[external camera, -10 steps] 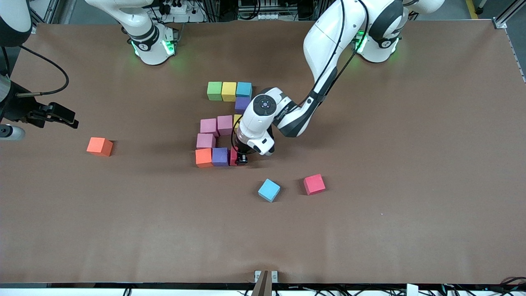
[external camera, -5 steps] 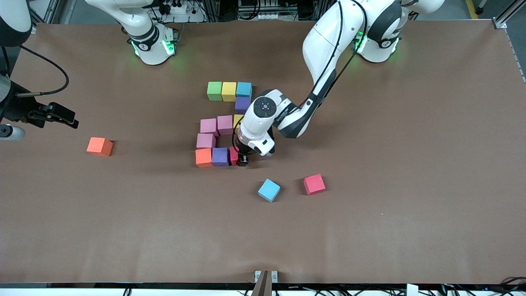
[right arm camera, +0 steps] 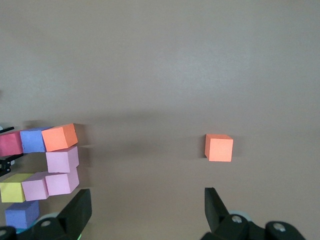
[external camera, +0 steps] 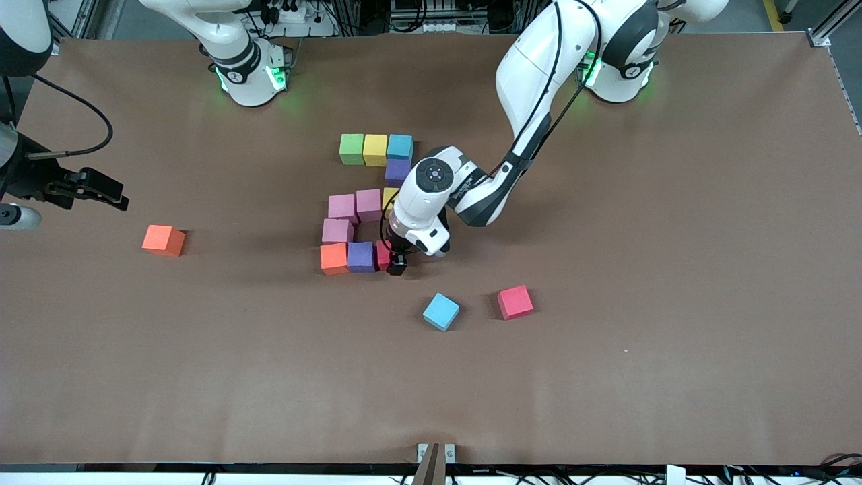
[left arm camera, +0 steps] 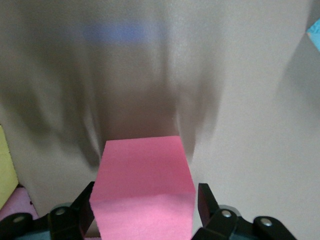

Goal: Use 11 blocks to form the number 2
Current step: 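Lower the pink cube next to the purple cube and adjust it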

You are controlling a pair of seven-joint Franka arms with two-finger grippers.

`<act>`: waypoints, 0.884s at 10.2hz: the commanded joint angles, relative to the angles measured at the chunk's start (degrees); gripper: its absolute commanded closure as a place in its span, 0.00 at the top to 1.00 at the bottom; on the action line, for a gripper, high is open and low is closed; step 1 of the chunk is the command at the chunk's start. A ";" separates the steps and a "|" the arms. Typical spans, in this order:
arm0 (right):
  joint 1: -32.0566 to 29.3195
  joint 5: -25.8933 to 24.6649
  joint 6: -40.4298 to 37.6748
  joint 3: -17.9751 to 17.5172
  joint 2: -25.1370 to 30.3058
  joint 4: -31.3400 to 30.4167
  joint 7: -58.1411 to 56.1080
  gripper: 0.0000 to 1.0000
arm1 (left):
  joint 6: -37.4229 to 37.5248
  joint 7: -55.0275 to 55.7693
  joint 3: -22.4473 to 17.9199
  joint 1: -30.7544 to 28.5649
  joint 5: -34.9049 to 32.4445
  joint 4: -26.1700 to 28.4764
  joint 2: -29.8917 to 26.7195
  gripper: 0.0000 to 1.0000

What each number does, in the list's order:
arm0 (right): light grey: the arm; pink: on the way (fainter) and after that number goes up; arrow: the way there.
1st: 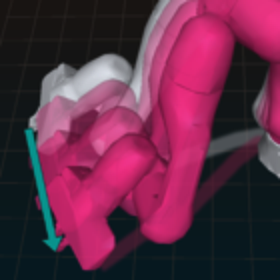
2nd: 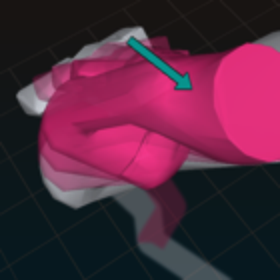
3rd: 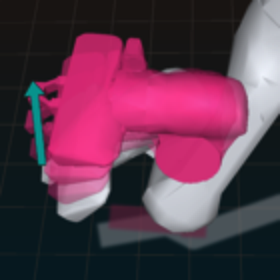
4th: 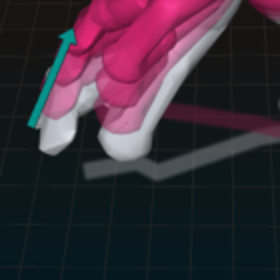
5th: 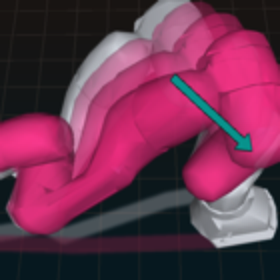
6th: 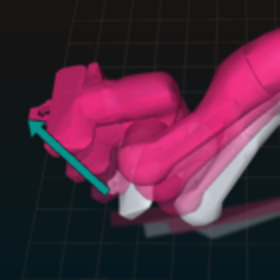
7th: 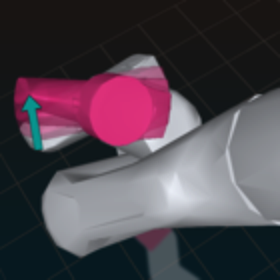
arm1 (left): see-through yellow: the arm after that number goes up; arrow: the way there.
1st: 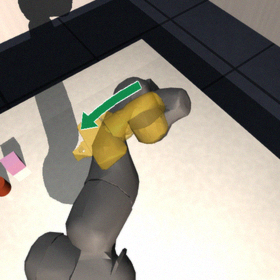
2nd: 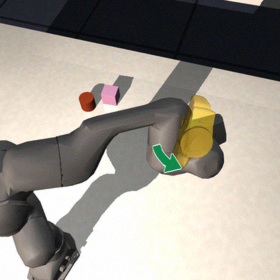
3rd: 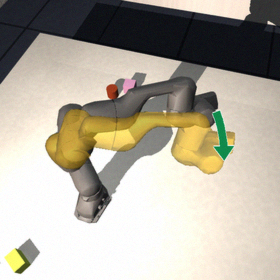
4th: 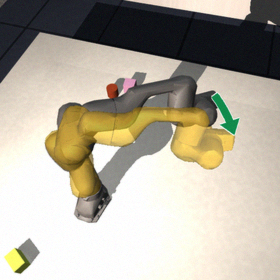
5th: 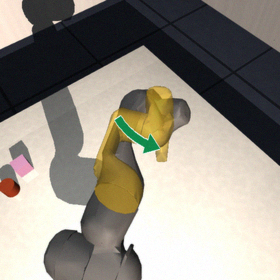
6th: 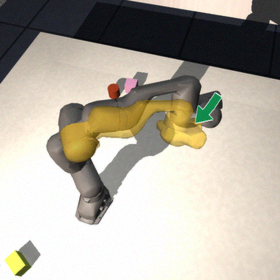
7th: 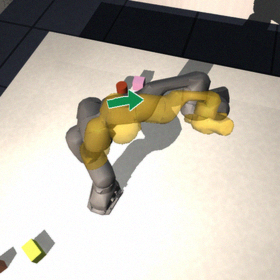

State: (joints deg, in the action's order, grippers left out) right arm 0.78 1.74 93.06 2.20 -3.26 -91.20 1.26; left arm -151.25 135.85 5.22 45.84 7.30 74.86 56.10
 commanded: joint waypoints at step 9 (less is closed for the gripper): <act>0.28 -0.86 -0.86 0.09 -0.70 1.55 0.85 1.00 | -3.00 -4.45 -0.65 1.45 0.96 -1.56 2.00 0.96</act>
State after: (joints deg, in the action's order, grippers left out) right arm 0.78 1.74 93.06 2.20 -3.26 -91.20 1.27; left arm -153.78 132.61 5.22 46.74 7.30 74.85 57.15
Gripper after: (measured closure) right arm 0.000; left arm 0.040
